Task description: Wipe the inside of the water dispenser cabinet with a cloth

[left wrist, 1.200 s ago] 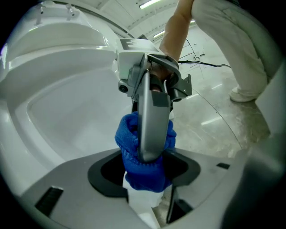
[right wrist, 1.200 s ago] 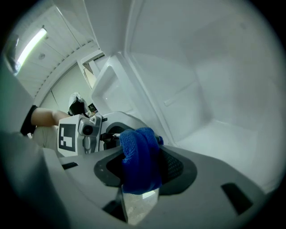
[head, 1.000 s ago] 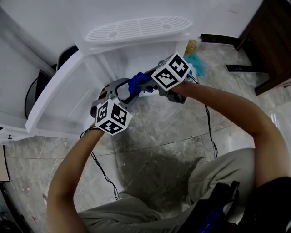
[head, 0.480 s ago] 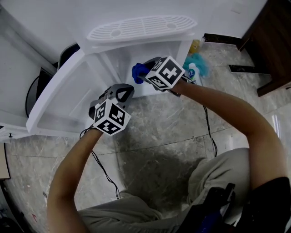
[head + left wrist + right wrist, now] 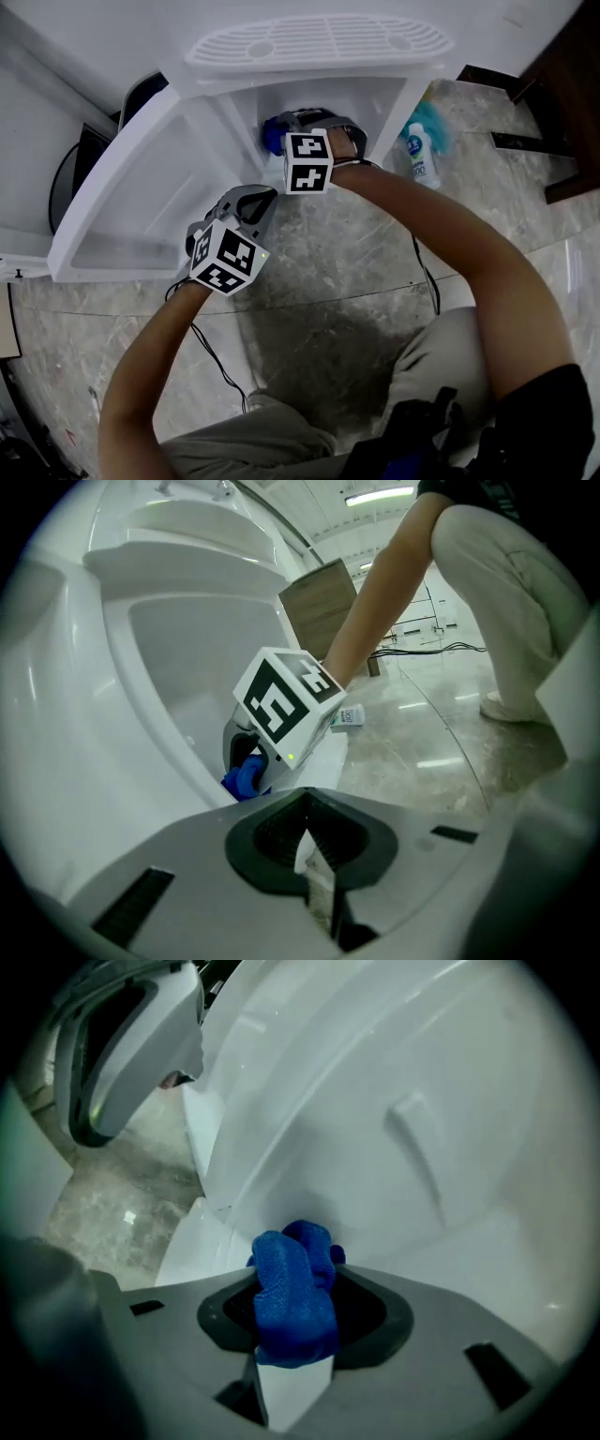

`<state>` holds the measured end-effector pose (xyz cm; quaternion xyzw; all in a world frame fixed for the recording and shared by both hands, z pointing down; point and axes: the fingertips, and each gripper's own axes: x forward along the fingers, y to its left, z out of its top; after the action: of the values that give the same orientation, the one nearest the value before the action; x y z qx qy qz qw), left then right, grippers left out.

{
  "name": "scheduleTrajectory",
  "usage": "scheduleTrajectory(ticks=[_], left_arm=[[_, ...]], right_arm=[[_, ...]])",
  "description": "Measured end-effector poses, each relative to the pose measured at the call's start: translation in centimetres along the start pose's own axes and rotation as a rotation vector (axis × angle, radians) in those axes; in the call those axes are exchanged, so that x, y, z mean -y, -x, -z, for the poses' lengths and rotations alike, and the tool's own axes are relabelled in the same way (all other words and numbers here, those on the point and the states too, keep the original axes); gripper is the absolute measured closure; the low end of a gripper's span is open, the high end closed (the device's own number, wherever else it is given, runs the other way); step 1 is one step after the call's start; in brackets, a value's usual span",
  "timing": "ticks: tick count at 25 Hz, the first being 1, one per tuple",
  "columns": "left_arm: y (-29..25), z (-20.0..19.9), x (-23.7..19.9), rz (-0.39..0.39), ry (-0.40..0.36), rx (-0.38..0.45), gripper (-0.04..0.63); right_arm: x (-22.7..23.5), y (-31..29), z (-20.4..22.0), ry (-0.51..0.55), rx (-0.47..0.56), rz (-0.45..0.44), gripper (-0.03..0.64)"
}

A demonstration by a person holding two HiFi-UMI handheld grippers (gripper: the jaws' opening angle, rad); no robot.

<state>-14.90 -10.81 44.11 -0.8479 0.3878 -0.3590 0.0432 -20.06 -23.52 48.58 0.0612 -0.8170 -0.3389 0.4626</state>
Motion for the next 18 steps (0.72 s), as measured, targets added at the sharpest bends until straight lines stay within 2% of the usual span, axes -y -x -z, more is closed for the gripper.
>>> scheduleTrajectory(ticks=[6, 12, 18], left_arm=[[0.1, 2.3, 0.4, 0.009, 0.059, -0.014, 0.591], [0.5, 3.4, 0.2, -0.003, 0.057, -0.03, 0.591], [-0.2, 2.0, -0.7, -0.012, 0.058, 0.008, 0.591]], right_arm=[[2.8, -3.9, 1.0, 0.029, -0.079, 0.109, 0.465], [4.9, -5.2, 1.3, 0.006, -0.105, 0.11, 0.465], [2.5, -3.9, 0.9, 0.109, -0.082, 0.108, 0.468]])
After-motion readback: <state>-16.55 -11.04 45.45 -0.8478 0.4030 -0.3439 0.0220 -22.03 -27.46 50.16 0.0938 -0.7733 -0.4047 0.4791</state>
